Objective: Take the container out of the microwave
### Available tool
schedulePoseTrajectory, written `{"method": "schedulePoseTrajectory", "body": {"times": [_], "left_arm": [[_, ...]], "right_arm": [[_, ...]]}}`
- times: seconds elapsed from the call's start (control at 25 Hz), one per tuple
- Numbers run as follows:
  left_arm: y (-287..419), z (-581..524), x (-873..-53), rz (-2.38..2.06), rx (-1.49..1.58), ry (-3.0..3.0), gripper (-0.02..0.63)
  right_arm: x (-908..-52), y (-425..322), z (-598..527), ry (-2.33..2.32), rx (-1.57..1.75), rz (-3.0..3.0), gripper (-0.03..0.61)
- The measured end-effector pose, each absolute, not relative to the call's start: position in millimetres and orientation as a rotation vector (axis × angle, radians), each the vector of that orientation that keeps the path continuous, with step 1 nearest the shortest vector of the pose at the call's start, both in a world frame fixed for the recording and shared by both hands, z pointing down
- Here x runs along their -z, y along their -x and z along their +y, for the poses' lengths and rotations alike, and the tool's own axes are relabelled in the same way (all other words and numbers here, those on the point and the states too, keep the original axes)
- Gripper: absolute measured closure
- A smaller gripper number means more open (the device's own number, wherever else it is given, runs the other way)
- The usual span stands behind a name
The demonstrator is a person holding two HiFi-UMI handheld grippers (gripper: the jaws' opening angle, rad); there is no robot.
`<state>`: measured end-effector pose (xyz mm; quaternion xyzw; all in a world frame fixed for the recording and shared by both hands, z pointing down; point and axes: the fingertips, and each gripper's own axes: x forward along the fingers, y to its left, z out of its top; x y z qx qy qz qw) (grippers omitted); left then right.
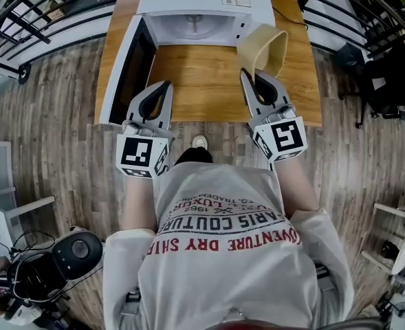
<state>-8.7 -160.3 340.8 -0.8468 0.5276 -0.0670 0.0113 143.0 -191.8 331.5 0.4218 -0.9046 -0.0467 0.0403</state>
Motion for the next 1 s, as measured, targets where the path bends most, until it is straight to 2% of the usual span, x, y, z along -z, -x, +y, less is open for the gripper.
{"method": "schedulePoseTrajectory", "body": {"times": [1.0], "left_arm": [[-0.7,-156.7,-339.7,1.673,0.226,2.612,0.601]], "right_arm": [[-337.1,-149.0,-185.6,-1.304,0.149,-2.765,0.549]]}}
